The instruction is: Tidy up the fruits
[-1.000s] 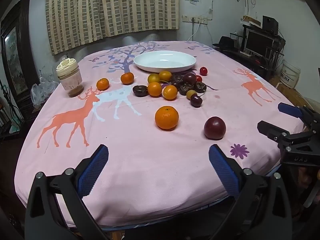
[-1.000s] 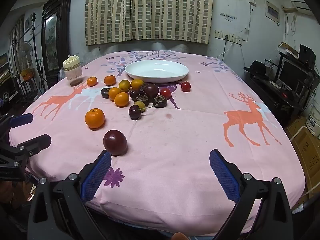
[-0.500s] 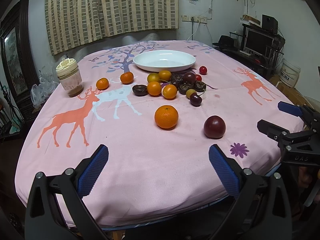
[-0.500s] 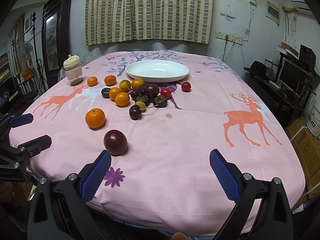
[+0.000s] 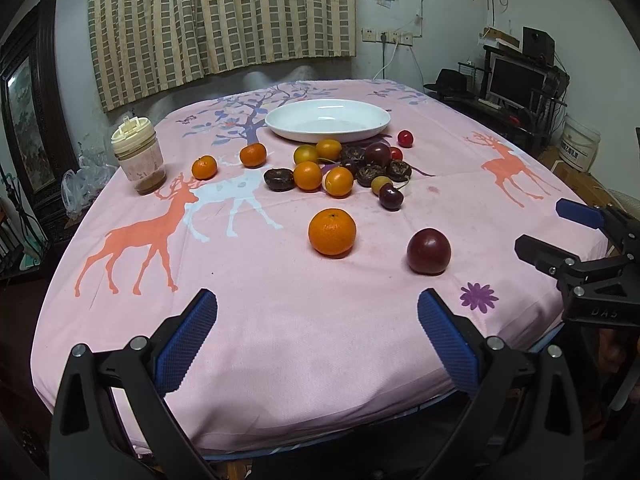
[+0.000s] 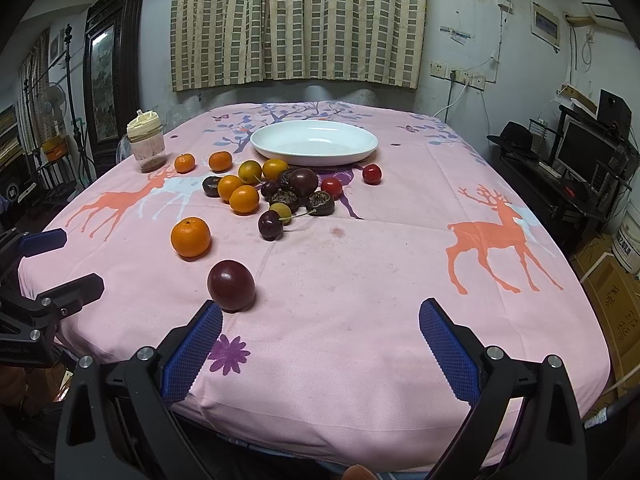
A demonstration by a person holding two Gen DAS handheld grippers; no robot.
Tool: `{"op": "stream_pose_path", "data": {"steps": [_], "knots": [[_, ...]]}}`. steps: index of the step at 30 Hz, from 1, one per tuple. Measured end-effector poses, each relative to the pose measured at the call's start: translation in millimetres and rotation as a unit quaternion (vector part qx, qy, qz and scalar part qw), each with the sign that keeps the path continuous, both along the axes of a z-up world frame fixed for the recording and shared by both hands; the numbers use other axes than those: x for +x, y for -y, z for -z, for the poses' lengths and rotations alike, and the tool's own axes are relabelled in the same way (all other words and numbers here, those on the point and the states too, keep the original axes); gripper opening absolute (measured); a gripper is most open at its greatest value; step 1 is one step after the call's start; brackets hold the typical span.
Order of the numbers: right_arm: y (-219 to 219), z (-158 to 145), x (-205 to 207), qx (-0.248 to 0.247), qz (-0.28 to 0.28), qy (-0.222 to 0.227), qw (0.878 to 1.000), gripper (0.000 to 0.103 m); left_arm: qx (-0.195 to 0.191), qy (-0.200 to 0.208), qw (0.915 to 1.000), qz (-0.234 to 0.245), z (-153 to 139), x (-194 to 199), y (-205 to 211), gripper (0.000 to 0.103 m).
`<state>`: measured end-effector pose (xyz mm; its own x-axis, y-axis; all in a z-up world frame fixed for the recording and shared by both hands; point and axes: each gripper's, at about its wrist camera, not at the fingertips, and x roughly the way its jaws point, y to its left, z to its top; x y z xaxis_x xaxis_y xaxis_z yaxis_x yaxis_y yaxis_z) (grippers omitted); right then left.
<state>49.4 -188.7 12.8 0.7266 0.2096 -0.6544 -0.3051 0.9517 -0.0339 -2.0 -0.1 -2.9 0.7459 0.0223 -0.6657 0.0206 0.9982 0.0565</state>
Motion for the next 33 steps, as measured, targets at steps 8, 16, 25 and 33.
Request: {"op": "stream_pose_path", "data": {"steps": [8,16,25,33], "knots": [[0.1,0.1,0.2,0.000,0.000,0.000,1.000,0.099,0.000,-0.001,1.0000,0.001,0.1,0.0,0.3,0.098],[0.5,-0.2,1.0,0.000,0.000,0.000,1.000,0.099,0.001,-0.001,1.0000,0.001,0.7,-0.4,0.8,0.099],[-1.6,1.0,0.0,-0.001,0.000,0.000,1.000,0.099,0.002,-0.003,1.0000,0.001,2.8,-0.9,0.9,0.098],[-3.6,2.8,0.7,-0.001,-0.001,-0.002,1.000,0.099,0.000,-0.008,1.0000,0.002,10.5,-2.3,-1.6,0.098]]}}
